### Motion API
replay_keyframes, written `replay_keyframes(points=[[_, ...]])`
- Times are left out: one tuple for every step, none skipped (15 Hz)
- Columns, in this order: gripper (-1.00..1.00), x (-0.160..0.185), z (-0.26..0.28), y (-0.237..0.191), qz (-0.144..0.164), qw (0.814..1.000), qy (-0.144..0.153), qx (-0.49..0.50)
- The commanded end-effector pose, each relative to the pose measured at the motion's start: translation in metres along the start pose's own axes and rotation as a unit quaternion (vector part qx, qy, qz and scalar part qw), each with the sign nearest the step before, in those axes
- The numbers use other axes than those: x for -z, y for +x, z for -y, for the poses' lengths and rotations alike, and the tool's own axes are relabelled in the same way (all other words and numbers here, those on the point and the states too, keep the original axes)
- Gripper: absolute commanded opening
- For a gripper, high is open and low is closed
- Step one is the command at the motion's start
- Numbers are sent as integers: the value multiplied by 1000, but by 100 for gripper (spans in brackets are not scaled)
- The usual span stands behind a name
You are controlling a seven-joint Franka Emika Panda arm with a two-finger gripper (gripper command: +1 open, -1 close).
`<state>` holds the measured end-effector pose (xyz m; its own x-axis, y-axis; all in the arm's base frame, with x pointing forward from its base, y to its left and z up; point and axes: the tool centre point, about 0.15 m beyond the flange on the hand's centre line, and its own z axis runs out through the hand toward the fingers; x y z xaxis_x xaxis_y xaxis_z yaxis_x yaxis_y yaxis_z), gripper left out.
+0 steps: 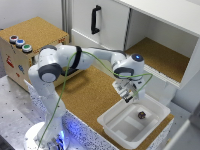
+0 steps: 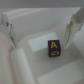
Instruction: Go towards the purple block and grasp it
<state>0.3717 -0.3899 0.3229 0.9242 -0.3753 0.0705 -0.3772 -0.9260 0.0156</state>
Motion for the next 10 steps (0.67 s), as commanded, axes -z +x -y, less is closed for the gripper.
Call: replay_keyframes(points=[[100,-62,-45,30,28,998,55,20],[100,-69,-46,30,29,996,76,43],[100,-74,-47,33,22,996,71,42],[100,-75,-50,35,13,997,71,38],[100,-76,-53,38,7,997,76,32],[100,-80,-54,40,5,997,76,30],[100,-87,-54,42,8,997,73,30],[100,-94,-54,43,12,997,73,28],[100,-97,-50,43,14,997,75,32],[100,-97,-44,43,12,997,68,39]])
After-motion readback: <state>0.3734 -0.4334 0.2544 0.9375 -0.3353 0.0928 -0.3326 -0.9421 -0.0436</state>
